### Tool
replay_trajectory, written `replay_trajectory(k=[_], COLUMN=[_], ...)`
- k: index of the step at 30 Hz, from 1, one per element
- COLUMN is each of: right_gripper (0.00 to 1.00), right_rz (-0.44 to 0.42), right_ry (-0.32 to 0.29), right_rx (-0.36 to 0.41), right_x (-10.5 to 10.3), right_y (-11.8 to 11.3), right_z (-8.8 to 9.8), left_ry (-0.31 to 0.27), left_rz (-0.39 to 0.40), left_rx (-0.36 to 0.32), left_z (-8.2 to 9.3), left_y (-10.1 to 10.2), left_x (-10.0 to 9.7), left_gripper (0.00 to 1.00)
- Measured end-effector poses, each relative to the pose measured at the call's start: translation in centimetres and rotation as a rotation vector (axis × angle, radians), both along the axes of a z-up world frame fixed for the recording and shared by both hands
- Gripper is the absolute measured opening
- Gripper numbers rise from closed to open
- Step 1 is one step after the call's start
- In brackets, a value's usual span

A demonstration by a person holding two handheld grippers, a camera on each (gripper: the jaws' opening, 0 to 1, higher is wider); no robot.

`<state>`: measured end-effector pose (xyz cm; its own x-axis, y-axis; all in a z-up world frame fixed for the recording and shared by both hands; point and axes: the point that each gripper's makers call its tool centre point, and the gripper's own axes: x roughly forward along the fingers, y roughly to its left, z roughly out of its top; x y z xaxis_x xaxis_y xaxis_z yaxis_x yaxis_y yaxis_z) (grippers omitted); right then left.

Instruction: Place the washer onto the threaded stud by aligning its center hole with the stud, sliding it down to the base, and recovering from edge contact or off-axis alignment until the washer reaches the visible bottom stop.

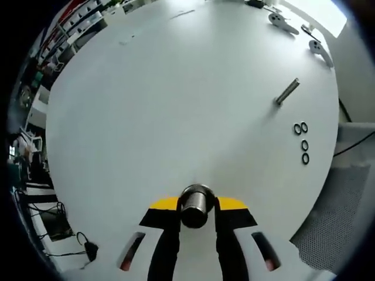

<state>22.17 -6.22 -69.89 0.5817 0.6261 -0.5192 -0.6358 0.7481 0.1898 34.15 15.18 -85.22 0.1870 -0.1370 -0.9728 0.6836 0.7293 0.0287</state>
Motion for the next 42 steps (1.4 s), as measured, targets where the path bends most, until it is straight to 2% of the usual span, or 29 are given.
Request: replay_trajectory(k=[9,12,14,16,19,23,27,31,33,35,36,37,40,41,42], right_gripper=[0.27,0.27,0.27,0.27,0.27,0.27,0.27,0.27,0.27,0.27,0.27,0.27,0.27,0.27,0.27], right_rz=[0.005,-0.01,-0.015,-0.001,0.022,0.031,0.035,0.058,0.06,0.063,0.066,0.068,0.051,0.043,0.038], right_ry=[0.005,0.01,0.009,0.011,0.007,0.012,0.013,0.012,0.016,0.022,0.026,0.028,0.026,0.026,0.025], right_rx=[-0.006,-0.002,0.008,0.006,0.011,0.019,0.029,0.023,0.019,0.017,0.015,0.012,0.011,0.008,0.004], right_x=[-0.1,0.0,0.0,-0.2,-0.3,-0.5,-0.5,-0.8,-0.8,-0.8,-0.8,-0.8,-0.7,-0.6,-0.6], right_y=[0.1,-0.2,-0.2,0.0,0.4,0.6,0.7,1.1,1.1,1.1,1.2,1.2,0.9,0.7,0.6], right_z=[-0.1,-0.1,0.0,-0.1,0.0,0.1,0.2,0.1,0.0,-0.2,-0.2,-0.3,-0.3,-0.3,-0.4], left_ry=[-0.051,-0.08,-0.114,-0.129,-0.142,-0.202,-0.227,-0.299,-0.327,-0.364,-0.398,-0.426,-0.426,-0.378,-0.37], left_rz=[0.031,0.078,0.121,0.113,0.115,0.175,0.15,0.17,0.191,0.129,0.119,0.114,0.107,0.114,0.113], left_rx=[-0.03,-0.045,-0.085,-0.12,-0.101,-0.163,-0.154,-0.216,-0.293,-0.401,-0.428,-0.414,-0.416,-0.436,-0.448], left_z=[0.9,1.4,2.3,2.9,3.6,5.4,6.5,8.2,9.3,10.8,11.6,12.1,12.5,12.4,12.6], left_y=[0.2,0.8,0.6,0.4,1.2,1.0,1.1,0.2,-0.8,-2.7,-3.2,-3.0,-3.1,-3.5,-3.7], left_x=[-0.7,-0.6,-0.8,-1.4,-2.4,-2.8,-3.4,-3.4,-3.9,-4.7,-4.9,-5.4,-6.6,-7.4,-7.8], left_gripper=[0.27,0.27,0.27,0.27,0.27,0.27,0.27,0.27,0.27,0.26,0.25,0.25,0.25,0.26,0.26])
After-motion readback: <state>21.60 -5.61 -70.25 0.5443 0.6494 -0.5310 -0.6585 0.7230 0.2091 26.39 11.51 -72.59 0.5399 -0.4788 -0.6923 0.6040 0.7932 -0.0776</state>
